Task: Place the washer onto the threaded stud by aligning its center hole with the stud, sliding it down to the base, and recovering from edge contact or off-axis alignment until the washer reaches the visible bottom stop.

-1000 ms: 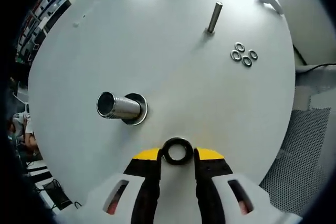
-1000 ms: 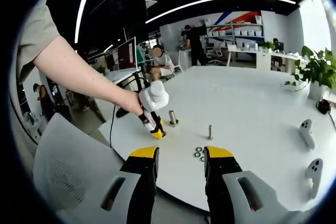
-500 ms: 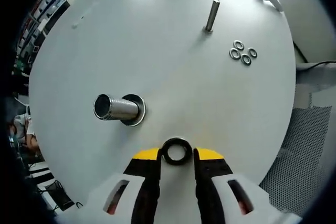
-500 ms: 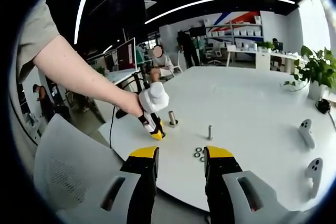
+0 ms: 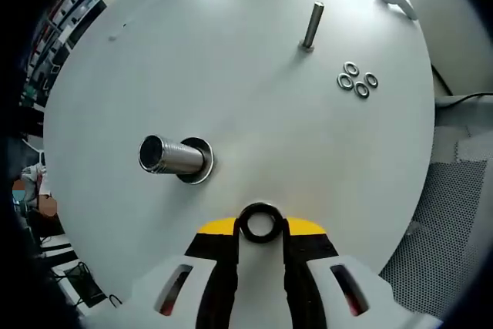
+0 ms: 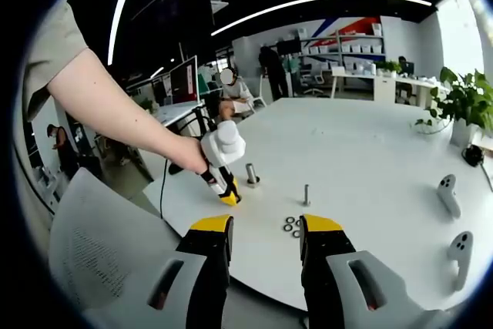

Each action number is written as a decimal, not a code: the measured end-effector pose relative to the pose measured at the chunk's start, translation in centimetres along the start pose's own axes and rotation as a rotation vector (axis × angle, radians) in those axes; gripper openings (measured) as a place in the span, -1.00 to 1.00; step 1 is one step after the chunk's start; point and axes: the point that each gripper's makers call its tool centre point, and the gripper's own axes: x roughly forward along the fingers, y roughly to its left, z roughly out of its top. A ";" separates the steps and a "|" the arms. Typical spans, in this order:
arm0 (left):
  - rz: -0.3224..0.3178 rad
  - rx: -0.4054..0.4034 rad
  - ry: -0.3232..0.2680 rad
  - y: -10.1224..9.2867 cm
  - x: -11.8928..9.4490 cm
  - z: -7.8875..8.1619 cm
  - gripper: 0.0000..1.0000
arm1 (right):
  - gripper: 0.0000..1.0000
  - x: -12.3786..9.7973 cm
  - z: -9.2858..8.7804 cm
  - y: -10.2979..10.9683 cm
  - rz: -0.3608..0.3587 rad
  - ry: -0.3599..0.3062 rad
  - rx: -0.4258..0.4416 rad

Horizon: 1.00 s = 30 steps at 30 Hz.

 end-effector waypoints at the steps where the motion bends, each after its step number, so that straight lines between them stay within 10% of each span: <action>1: 0.000 0.001 -0.003 -0.1 0.0 0.0 -0.62 | -0.27 0.0 0.0 0.0 0.000 0.000 0.000; 30: 0.009 0.039 -0.074 0.0 -3.7 0.5 -0.64 | -0.27 0.1 -0.1 0.0 0.002 0.006 0.006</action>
